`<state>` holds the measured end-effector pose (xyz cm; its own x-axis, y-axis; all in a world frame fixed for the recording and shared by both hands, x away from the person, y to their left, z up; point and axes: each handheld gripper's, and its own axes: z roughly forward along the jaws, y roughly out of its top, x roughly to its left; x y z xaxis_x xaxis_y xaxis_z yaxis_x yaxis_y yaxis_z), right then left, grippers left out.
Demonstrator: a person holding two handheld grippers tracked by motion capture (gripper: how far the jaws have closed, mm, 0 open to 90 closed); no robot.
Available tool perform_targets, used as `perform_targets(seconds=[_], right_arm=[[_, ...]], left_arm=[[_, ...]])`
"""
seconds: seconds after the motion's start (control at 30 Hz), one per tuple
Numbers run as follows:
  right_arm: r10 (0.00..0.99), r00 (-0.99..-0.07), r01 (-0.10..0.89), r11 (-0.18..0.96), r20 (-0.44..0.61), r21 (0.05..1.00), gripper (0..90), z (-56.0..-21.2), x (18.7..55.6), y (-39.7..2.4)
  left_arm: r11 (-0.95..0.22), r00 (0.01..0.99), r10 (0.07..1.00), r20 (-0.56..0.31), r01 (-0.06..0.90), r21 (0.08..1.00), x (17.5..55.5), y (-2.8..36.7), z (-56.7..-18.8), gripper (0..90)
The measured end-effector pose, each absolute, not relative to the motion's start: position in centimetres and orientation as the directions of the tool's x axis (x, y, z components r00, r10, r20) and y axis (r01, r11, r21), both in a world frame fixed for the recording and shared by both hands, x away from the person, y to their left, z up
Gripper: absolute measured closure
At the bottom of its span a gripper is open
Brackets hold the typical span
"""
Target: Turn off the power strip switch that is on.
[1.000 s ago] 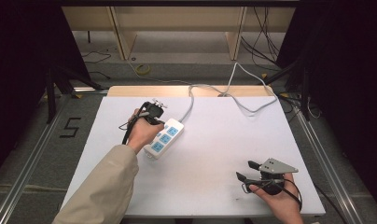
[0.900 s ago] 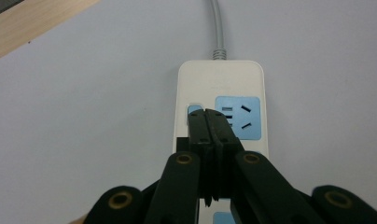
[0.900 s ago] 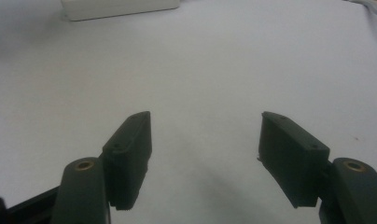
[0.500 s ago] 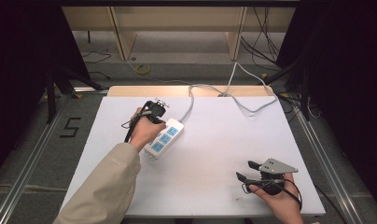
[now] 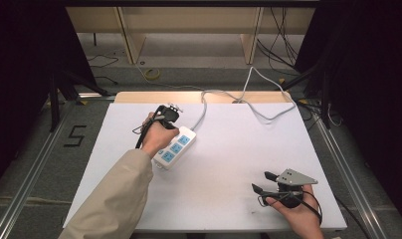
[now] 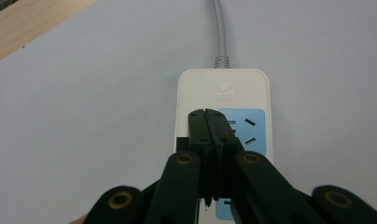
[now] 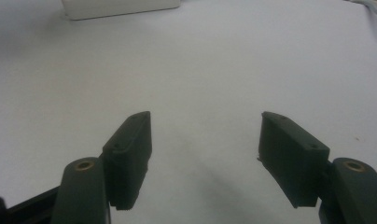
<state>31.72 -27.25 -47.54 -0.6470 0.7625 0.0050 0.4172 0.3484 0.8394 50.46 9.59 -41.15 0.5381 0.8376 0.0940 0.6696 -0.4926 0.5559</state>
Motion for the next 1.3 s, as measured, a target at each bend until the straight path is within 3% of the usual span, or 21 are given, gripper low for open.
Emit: perform_targets(seconds=[1.3], right_arm=[[0.771,-0.637,0.407,0.344,-0.007,0.846,35.8,-47.3,31.8,-27.9]], left_arm=[[-0.5,0.534,0.84,0.096,0.694,0.519,51.5,9.1,-42.4,89.5]])
